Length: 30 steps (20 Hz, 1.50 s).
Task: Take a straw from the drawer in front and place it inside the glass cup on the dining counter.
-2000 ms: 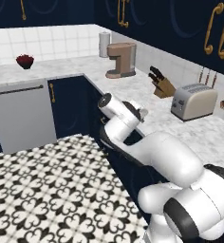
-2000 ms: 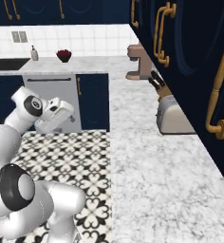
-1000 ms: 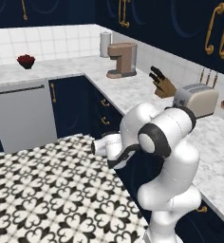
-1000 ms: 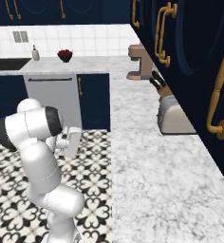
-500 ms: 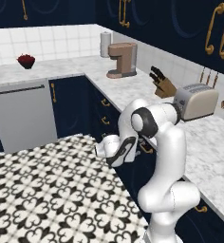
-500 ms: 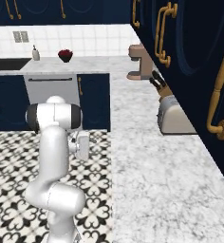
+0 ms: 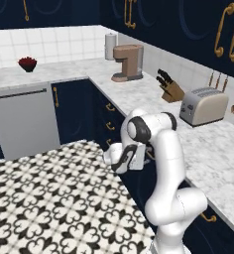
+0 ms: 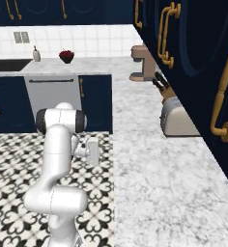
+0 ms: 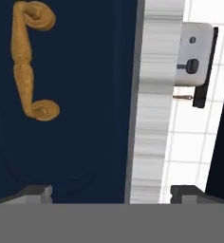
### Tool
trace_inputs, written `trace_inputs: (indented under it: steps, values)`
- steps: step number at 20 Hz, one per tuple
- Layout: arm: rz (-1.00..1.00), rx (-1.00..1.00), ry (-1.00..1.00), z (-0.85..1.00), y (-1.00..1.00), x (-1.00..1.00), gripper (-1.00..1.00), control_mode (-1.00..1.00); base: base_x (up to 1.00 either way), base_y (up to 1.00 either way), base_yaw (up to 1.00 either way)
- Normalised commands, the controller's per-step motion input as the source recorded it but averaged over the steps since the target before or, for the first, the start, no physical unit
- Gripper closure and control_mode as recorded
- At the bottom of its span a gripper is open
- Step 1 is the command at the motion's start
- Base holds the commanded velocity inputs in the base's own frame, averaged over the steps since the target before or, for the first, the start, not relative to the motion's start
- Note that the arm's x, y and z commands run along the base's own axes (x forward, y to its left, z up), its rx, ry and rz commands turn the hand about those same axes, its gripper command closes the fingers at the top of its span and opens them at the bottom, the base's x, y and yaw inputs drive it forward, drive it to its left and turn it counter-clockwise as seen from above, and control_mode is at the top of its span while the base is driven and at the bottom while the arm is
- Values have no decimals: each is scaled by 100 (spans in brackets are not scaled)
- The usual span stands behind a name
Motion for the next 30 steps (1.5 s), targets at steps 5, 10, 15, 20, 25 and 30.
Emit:
trace_inputs:
  steps: [5,10,15,20,25,30]
  values:
    - [-8,-2,0,-20,-27,24,-100,-100,0,0,0]
    - [-6,-1,0,-12,-23,8,-100,-100,0,0,0]
    - [-1,0,0,-10,-22,0,-100,-100,0,0,0]
    - [3,0,0,-23,-11,18,-100,-100,0,0,0]
    - [7,0,0,-22,0,43,-100,-100,0,0,0]
    - [7,0,0,-22,0,47,-100,-100,0,0,0]
